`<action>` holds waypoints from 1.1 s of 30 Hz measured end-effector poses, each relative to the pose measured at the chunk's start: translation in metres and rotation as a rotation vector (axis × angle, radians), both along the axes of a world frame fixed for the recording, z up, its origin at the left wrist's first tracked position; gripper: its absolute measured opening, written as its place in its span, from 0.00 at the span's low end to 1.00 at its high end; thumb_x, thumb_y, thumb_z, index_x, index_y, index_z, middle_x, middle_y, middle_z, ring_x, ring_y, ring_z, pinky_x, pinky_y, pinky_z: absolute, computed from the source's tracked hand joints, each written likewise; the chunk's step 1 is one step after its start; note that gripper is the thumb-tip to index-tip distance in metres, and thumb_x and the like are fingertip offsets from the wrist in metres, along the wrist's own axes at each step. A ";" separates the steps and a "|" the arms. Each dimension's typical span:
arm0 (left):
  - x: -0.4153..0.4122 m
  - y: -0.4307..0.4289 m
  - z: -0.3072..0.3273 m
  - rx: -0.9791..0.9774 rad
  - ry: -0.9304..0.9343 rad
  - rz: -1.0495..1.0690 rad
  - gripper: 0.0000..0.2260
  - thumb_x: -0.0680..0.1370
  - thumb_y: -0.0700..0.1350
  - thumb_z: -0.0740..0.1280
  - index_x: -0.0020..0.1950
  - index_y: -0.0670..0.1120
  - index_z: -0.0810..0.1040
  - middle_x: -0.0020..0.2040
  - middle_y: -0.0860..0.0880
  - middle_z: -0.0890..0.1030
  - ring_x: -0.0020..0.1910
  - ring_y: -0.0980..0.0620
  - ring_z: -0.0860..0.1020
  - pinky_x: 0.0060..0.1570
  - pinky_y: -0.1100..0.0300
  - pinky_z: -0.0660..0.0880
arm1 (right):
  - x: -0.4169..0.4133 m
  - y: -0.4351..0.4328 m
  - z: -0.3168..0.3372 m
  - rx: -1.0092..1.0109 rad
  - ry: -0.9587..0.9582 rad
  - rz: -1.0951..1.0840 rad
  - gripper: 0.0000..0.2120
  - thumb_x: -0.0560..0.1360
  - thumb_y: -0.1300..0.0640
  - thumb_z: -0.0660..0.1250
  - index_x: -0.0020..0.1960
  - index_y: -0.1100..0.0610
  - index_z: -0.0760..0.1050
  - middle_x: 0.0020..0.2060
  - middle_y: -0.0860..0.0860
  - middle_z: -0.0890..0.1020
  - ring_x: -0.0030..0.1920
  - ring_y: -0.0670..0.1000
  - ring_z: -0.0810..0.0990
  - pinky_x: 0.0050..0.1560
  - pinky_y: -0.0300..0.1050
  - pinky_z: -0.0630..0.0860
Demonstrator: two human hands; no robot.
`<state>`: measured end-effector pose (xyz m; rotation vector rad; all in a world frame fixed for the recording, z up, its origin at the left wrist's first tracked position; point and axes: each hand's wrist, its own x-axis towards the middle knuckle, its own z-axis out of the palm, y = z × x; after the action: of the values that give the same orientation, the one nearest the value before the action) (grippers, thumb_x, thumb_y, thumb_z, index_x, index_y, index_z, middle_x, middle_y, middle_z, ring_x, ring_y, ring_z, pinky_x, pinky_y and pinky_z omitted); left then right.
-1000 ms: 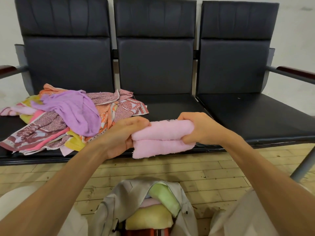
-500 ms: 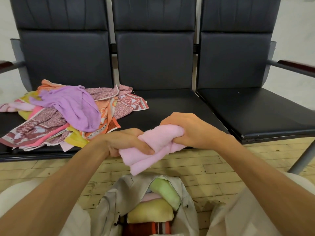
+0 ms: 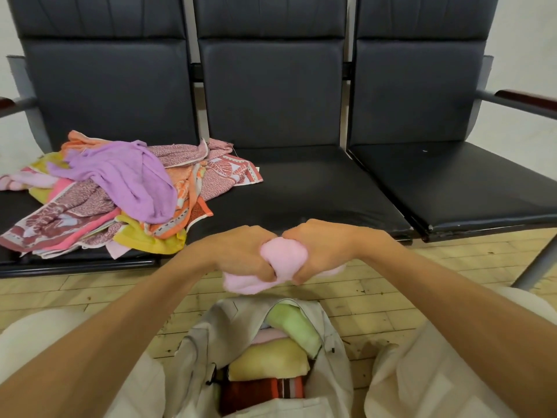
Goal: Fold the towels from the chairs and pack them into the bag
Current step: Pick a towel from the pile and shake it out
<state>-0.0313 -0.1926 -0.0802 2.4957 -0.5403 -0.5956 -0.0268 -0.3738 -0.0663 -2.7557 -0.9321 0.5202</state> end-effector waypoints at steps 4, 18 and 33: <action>0.000 0.006 -0.011 0.107 -0.149 -0.058 0.13 0.60 0.56 0.66 0.42 0.53 0.74 0.41 0.53 0.79 0.40 0.51 0.76 0.37 0.60 0.71 | 0.005 -0.006 -0.008 0.005 0.063 -0.105 0.17 0.65 0.53 0.78 0.53 0.53 0.80 0.47 0.50 0.84 0.46 0.53 0.82 0.46 0.50 0.81; 0.002 0.000 -0.037 -0.204 0.413 0.019 0.28 0.60 0.50 0.76 0.56 0.39 0.80 0.49 0.39 0.83 0.48 0.41 0.82 0.47 0.52 0.80 | -0.015 -0.025 -0.023 -0.147 -0.391 -0.005 0.15 0.71 0.49 0.69 0.54 0.48 0.68 0.45 0.46 0.77 0.40 0.53 0.72 0.37 0.45 0.63; -0.012 -0.024 -0.281 0.050 0.362 -0.064 0.30 0.67 0.58 0.74 0.67 0.59 0.68 0.67 0.53 0.72 0.66 0.52 0.72 0.63 0.59 0.71 | 0.002 -0.069 -0.245 -0.121 0.493 -0.259 0.24 0.67 0.57 0.77 0.60 0.55 0.73 0.50 0.51 0.79 0.50 0.53 0.78 0.49 0.48 0.78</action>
<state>-0.0430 -0.2165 -0.3615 2.3437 -0.4694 -1.0695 -0.0250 -0.4430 -0.3118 -2.5943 -0.4345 1.1631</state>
